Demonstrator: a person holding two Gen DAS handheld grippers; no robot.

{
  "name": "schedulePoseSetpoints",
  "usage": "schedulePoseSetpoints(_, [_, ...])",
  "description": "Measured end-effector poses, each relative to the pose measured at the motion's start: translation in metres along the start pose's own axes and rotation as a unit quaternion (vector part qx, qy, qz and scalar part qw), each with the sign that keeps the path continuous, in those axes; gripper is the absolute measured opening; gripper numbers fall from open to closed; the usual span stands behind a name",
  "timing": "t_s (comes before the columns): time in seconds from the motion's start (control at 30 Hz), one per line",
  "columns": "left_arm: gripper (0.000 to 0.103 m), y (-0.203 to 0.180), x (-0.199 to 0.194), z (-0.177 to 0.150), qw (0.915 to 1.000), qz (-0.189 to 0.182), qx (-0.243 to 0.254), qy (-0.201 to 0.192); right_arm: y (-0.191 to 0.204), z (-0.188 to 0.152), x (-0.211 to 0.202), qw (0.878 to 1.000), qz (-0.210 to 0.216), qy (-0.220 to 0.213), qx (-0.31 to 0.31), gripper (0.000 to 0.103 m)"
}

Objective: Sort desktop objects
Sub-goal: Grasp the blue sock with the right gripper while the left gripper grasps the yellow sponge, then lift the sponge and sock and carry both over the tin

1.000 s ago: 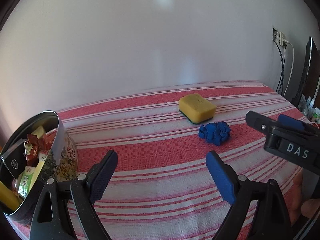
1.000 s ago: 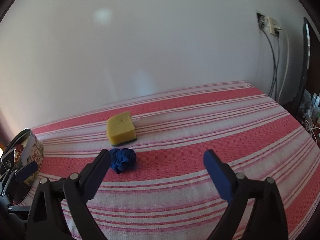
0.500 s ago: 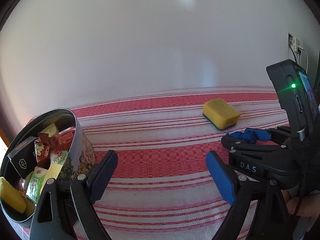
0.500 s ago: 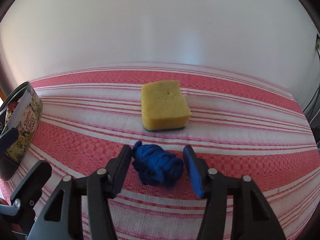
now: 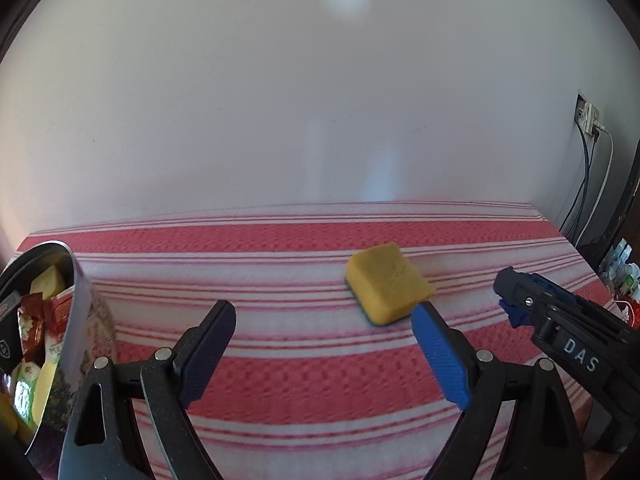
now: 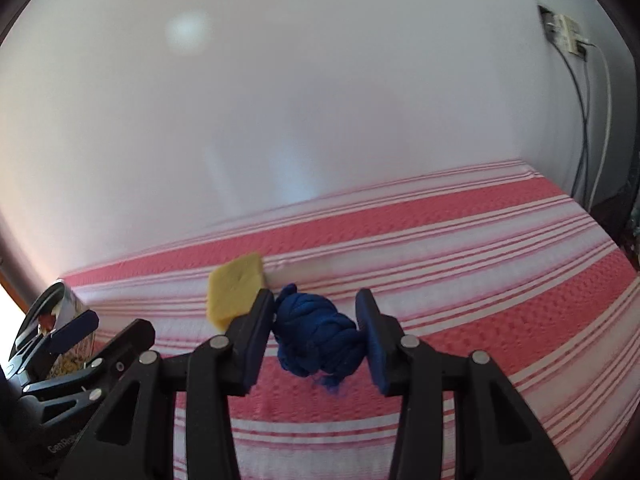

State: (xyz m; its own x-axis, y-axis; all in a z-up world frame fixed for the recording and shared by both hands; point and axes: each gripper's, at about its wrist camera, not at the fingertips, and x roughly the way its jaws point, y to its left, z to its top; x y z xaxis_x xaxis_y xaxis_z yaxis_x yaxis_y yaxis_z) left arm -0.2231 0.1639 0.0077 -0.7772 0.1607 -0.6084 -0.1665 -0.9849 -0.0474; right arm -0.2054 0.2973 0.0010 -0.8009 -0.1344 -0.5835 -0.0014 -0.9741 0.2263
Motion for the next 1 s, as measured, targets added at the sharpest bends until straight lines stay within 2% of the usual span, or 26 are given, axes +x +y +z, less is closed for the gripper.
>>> schedulePoseSetpoints(0.17, [0.091, -0.033, 0.034, 0.02, 0.9998, -0.007, -0.009, 0.014, -0.027, 0.007, -0.004, 0.999, -0.019, -0.019, 0.043, 0.043])
schedulePoseSetpoints(0.27, [0.091, -0.044, 0.056, 0.023, 0.999, -0.002, -0.016, 0.043, -0.033, 0.01, -0.007, 0.998, -0.021, -0.023, 0.054, 0.043])
schedulePoseSetpoints(0.47, [0.091, -0.039, 0.093, 0.012, 0.9942, 0.026, -0.032, 0.099, -0.029, 0.011, -0.013, 0.998, -0.022, -0.033, 0.049, 0.043])
schedulePoseSetpoints(0.53, [0.084, -0.035, 0.1, 0.008, 0.9917, 0.028, -0.04, 0.12, -0.029, 0.012, -0.013, 0.998, -0.02, -0.033, 0.05, 0.043])
schedulePoseSetpoints(0.6, [0.065, -0.027, 0.093, 0.007, 0.9928, 0.021, -0.045, 0.109, -0.028, 0.01, -0.013, 0.998, -0.02, -0.033, 0.049, 0.043])
schedulePoseSetpoints(0.7, [0.056, -0.026, 0.088, 0.006, 0.9934, 0.02, -0.031, 0.109, -0.027, 0.007, -0.012, 0.998, -0.019, -0.031, 0.047, 0.043])
schedulePoseSetpoints(0.83, [0.054, -0.02, 0.078, 0.002, 0.9939, 0.016, -0.031, 0.105, -0.029, 0.004, -0.008, 0.998, -0.01, -0.035, 0.049, 0.043])
schedulePoseSetpoints(1.0, [0.054, -0.013, 0.041, -0.006, 0.9979, 0.027, -0.008, 0.058, -0.026, 0.003, -0.005, 0.998, -0.01, -0.041, 0.044, 0.043])
